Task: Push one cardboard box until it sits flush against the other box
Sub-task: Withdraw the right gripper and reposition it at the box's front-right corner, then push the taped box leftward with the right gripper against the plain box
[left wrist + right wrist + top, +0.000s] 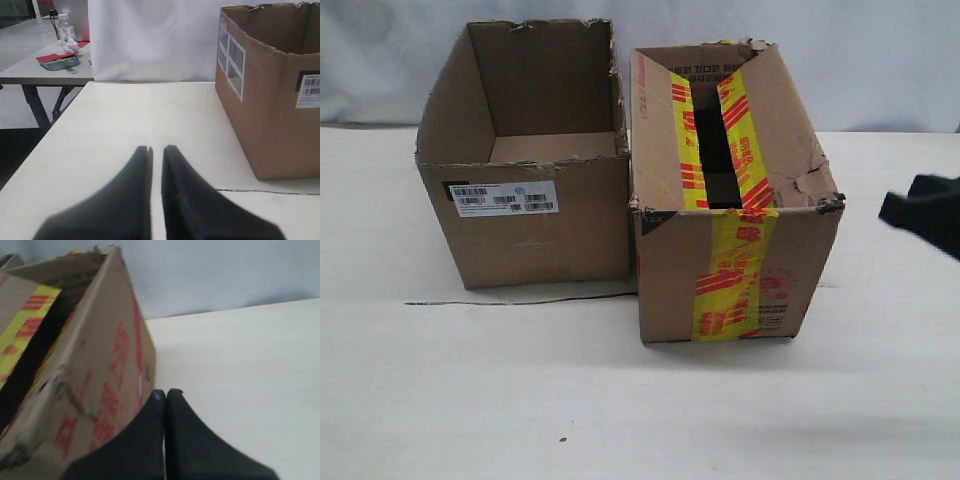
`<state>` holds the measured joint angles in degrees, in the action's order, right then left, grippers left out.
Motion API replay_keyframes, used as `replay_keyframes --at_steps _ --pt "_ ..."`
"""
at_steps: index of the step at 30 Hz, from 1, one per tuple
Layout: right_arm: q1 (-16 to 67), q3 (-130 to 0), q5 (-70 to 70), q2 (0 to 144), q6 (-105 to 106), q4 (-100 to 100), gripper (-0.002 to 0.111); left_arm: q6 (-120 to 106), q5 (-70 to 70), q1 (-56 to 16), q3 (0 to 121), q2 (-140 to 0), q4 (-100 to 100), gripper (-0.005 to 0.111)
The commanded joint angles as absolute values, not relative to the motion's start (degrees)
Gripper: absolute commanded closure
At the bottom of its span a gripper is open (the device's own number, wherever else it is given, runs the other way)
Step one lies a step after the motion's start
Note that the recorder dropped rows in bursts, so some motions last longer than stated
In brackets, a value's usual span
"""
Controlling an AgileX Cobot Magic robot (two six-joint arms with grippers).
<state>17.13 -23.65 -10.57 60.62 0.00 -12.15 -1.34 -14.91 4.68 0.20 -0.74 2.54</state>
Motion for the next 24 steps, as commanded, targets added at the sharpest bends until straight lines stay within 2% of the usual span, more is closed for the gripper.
replay_keyframes --at_steps 1,7,12,18,24 --pt "24.99 -15.88 -12.00 53.32 0.47 -12.52 0.109 -1.25 -14.67 4.78 0.00 -0.46 2.51 0.107" --pt "30.74 -10.10 -11.05 47.77 0.47 -14.64 0.109 -1.25 -14.67 4.78 0.00 -0.46 2.51 0.107" --pt "34.99 -9.84 -8.49 49.36 0.00 -14.74 0.109 -1.25 -14.67 4.78 0.00 -0.46 2.51 0.107" --pt "40.55 -11.46 -18.77 60.56 0.00 -14.74 0.109 -1.25 -14.67 4.78 0.00 -0.46 2.51 0.107" --pt "40.43 -17.52 -19.84 71.34 4.33 -14.83 0.109 -1.25 -14.67 4.78 0.00 -0.46 2.51 0.107"
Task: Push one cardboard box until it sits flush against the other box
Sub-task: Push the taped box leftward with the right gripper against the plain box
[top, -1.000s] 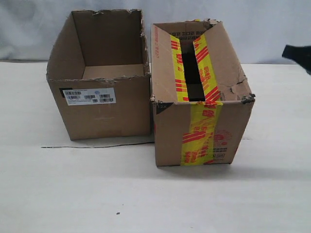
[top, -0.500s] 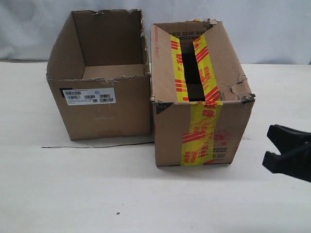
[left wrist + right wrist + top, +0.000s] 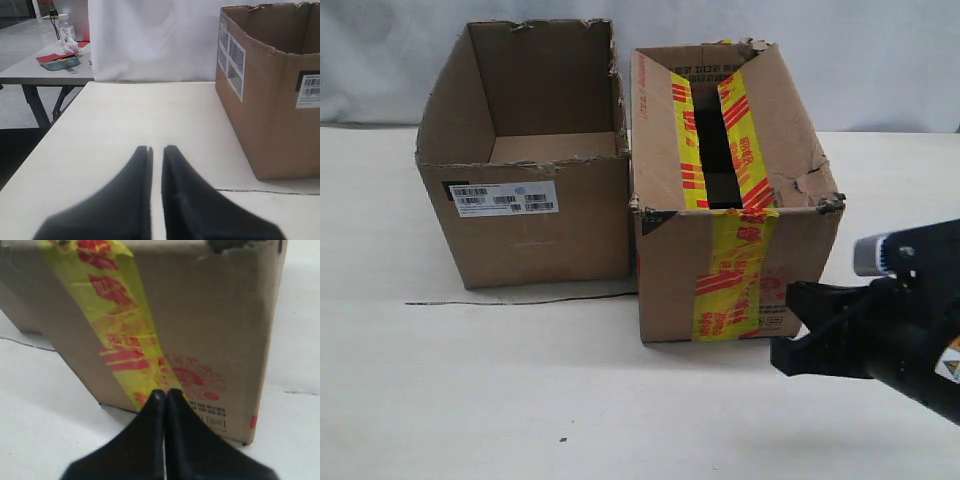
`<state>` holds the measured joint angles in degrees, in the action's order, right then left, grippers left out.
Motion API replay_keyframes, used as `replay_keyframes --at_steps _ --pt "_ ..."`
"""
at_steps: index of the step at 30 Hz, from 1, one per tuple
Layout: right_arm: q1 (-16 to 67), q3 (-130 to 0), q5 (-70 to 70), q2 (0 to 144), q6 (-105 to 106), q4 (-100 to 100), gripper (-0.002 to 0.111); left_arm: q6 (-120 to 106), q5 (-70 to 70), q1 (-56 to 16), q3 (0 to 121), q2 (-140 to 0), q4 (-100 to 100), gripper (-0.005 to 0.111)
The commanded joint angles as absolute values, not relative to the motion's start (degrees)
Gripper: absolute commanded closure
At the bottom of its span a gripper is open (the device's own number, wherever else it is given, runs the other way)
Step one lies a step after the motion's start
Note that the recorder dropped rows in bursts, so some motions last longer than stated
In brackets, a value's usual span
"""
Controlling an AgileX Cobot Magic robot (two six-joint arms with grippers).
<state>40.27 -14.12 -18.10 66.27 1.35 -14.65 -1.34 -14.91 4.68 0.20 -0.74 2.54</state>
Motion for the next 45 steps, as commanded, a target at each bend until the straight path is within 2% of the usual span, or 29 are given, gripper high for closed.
replay_keyframes --at_steps 1,22,30,37,40,45 --pt "39.99 -18.62 -19.84 72.54 4.96 -15.31 0.109 -1.25 -14.67 4.78 0.00 -0.46 2.51 0.107" --pt "38.33 -36.73 -20.31 90.15 17.19 -16.28 0.109 -1.25 -14.67 4.78 0.00 -0.46 2.51 0.107" --pt "33.39 -40.37 -18.61 94.24 17.18 -16.28 0.109 -1.25 -14.67 4.78 0.00 -0.46 2.51 0.107" --pt "34.11 -40.27 -8.92 90.13 17.17 -15.87 0.109 -1.25 -14.67 4.78 0.00 -0.46 2.51 0.107" --pt "34.11 -40.01 -3.36 85.40 17.17 -15.87 0.109 -1.25 -14.67 4.78 0.00 -0.46 2.51 0.107" --pt "34.11 -34.39 -2.71 73.05 15.65 -15.87 0.109 -1.25 -14.67 4.78 0.00 -0.46 2.51 0.107"
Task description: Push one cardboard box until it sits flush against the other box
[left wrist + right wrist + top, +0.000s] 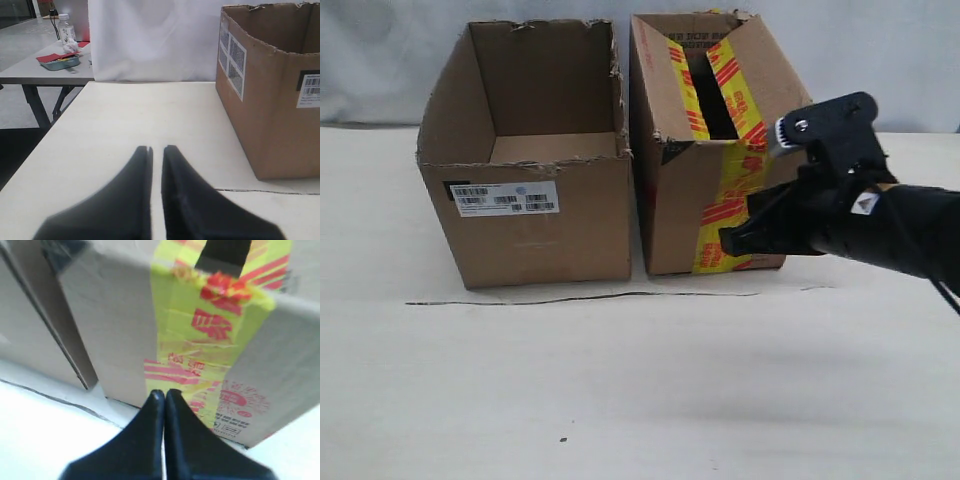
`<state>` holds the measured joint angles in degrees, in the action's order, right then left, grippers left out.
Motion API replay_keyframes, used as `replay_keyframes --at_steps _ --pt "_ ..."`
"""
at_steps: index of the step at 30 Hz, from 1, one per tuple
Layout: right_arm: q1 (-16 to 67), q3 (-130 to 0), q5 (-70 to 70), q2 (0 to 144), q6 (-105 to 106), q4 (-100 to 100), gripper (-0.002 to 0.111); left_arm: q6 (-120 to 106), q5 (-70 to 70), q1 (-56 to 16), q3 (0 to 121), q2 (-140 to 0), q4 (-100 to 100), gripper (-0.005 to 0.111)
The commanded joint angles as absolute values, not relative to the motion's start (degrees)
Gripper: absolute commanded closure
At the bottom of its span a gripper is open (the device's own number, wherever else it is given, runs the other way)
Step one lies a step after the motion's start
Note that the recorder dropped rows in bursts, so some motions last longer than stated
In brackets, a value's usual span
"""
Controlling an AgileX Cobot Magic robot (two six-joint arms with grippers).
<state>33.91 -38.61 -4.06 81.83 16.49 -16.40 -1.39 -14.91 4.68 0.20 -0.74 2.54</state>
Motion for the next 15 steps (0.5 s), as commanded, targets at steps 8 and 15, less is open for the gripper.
replay_keyframes --at_steps 8,15 --pt "34.11 -21.40 -4.10 49.30 15.62 -19.29 0.109 -1.25 -14.67 4.78 0.00 -0.46 2.51 0.107" --pt "34.11 -11.64 -4.36 32.89 15.76 -19.29 0.109 -1.25 -14.67 4.78 0.00 -0.46 2.51 0.107"
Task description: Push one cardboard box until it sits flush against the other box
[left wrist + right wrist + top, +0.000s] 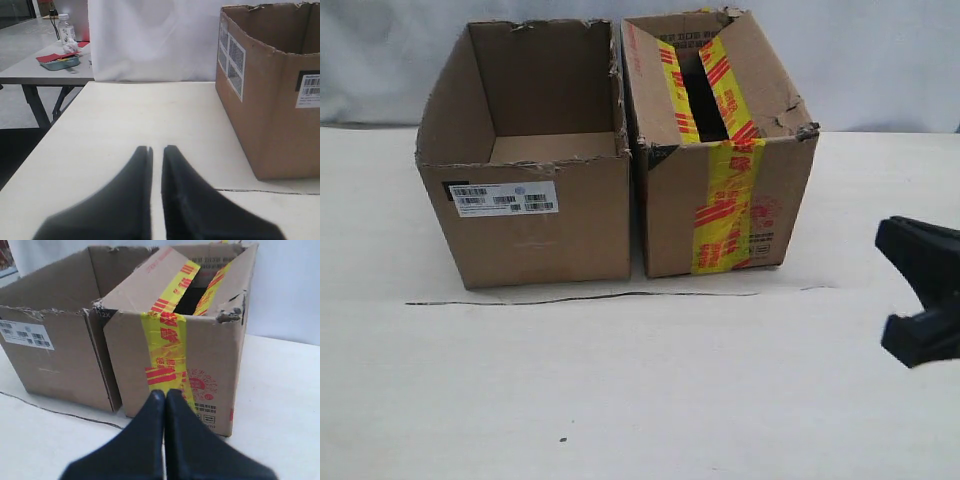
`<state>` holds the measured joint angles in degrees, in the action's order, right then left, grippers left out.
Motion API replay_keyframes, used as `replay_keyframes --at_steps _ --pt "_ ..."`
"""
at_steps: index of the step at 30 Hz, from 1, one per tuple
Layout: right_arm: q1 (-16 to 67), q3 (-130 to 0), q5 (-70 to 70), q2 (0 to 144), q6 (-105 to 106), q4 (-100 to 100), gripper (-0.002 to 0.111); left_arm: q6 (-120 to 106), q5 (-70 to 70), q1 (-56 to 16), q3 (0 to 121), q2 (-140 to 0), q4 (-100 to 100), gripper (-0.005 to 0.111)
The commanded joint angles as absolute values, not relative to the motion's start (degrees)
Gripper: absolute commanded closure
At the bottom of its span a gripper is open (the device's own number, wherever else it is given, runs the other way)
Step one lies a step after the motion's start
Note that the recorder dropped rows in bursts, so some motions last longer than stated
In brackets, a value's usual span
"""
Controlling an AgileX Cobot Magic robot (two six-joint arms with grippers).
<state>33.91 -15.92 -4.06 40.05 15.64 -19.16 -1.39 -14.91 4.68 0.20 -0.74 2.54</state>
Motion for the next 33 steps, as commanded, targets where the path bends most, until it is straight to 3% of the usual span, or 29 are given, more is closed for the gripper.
replay_keyframes --at_steps 1,10,17,30,33 --pt "34.11 -10.59 -4.36 31.35 15.56 -19.29 0.109 -1.25 -14.67 4.78 0.00 -0.46 2.51 0.107" --pt "34.11 -0.78 -4.71 19.19 15.17 -21.59 0.109 -1.35 -14.67 4.78 0.00 -0.46 2.51 0.107" --pt "34.11 0.00 -2.48 10.34 -13.70 6.14 0.109 -1.35 -14.67 4.78 0.00 -0.46 2.51 0.107" --pt "34.11 0.00 3.05 5.85 -14.40 7.22 0.109 -1.35 -14.67 4.78 0.00 -0.46 2.51 0.107" --pt "28.23 0.00 2.27 5.85 -14.40 7.22 0.109 -1.35 -14.67 4.78 0.00 -0.46 2.51 0.107"
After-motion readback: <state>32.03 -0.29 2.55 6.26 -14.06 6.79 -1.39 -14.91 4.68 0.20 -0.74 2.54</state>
